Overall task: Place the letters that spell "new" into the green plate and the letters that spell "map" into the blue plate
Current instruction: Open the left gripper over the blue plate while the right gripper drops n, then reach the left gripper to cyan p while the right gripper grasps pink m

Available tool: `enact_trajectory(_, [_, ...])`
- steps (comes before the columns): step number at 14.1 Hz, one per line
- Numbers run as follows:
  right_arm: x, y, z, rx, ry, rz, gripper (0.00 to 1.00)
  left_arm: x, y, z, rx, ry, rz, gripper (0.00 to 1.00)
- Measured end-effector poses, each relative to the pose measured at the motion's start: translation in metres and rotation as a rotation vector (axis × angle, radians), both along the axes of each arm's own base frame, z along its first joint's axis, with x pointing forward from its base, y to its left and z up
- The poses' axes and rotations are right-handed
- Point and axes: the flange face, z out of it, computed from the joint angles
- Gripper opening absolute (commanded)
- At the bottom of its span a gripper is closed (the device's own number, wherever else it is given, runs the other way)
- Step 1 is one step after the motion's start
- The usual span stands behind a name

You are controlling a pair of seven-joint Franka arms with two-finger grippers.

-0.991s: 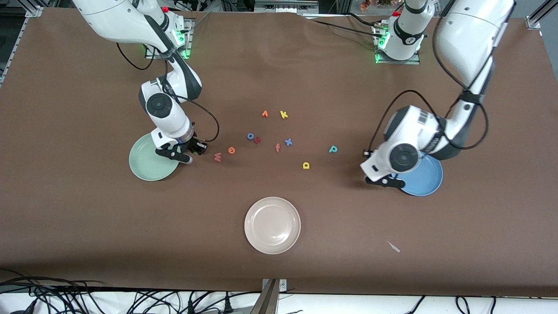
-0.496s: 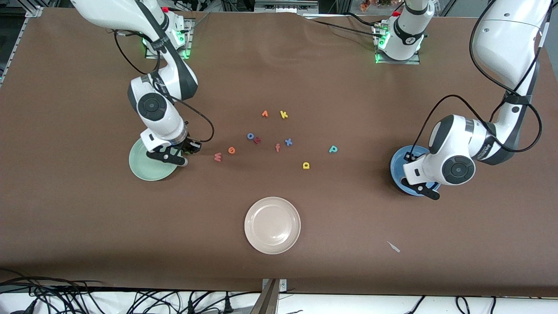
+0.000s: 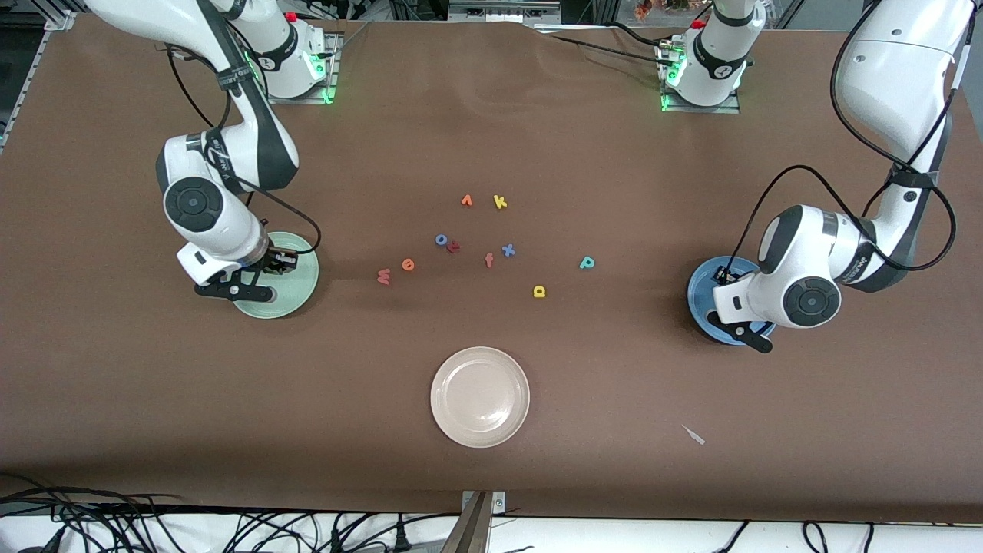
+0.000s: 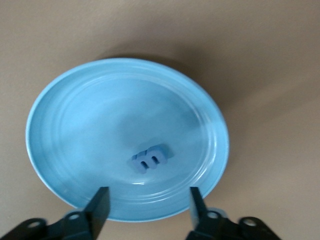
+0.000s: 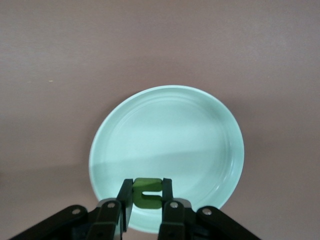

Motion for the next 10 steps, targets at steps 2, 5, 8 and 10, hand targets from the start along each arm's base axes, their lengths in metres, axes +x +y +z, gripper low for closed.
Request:
enact_trajectory(2, [-0.013, -0.004, -0.021, 0.015, -0.021, 0.007, 0.31, 0.000, -0.014, 0.003, -0.055, 0.003, 0.029, 1.00])
enact_trajectory(5, [-0.020, -0.004, -0.030, 0.022, -0.027, 0.006, 0.69, 0.007, -0.038, 0.017, -0.135, -0.014, 0.064, 1.00])
enact_trajectory(8, [-0.020, 0.010, -0.025, 0.032, -0.049, -0.039, 0.76, 0.006, -0.082, 0.026, -0.156, -0.040, 0.090, 1.00])
enact_trajectory(10, [-0.022, 0.038, -0.019, 0.048, -0.068, -0.063, 0.78, 0.001, -0.123, 0.029, -0.163, -0.067, 0.099, 1.00])
